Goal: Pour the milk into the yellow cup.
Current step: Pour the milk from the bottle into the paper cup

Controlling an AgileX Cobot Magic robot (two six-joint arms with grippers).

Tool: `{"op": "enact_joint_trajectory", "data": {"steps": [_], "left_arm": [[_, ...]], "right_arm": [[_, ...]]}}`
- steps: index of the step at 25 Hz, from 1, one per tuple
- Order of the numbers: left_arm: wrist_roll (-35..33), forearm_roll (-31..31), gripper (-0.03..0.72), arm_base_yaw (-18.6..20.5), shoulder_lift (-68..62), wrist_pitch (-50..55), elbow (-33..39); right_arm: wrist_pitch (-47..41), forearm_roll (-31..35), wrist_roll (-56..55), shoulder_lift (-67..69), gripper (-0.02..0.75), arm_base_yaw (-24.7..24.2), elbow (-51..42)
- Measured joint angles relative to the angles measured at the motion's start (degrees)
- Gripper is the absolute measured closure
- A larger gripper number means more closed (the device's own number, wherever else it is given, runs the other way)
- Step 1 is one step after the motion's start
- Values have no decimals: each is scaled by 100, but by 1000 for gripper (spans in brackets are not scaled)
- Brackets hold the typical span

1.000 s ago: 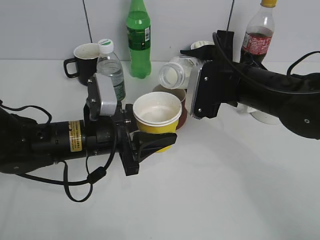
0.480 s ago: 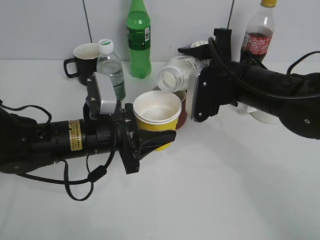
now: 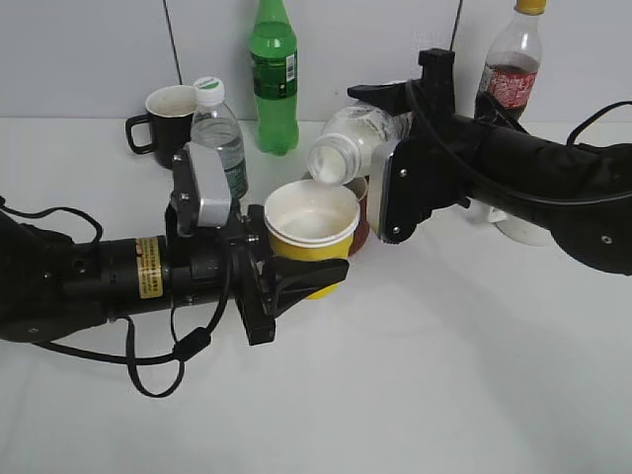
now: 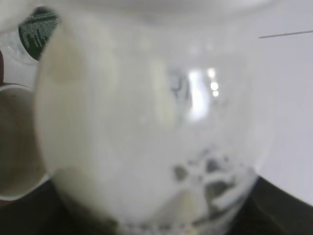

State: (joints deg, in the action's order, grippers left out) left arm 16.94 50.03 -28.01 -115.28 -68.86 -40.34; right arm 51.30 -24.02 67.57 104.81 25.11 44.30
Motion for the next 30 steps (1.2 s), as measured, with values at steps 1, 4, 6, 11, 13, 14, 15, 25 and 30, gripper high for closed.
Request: {"op": "enact_joint_trajectory", "data": {"steps": [1,4,6,11,13,14,15,25,30], "left_arm": [[0,27,300,0,0,0,0],[0,50,300,0,0,0,0],[0,56,300,0,0,0,0],[0,66,301,0,0,0,0],[0,72,301,0,0,0,0],[0,77,301,0,0,0,0],[0,77,301,0,0,0,0],[0,287,302,0,0,0,0],[0,287,302,0,0,0,0]], "right_arm": [[0,0,29,0,290,0,0],[0,0,86,0,290,0,0],[0,0,197,0,290,0,0],[105,-5,331,0,290,0,0],[147,-5,403,0,290,0,0],[168,-11,451,0,290,0,0],[174,-11,495,0,290,0,0],[215,-27,599,0,290,0,0],[215,-27,615,0,290,0,0]]}}
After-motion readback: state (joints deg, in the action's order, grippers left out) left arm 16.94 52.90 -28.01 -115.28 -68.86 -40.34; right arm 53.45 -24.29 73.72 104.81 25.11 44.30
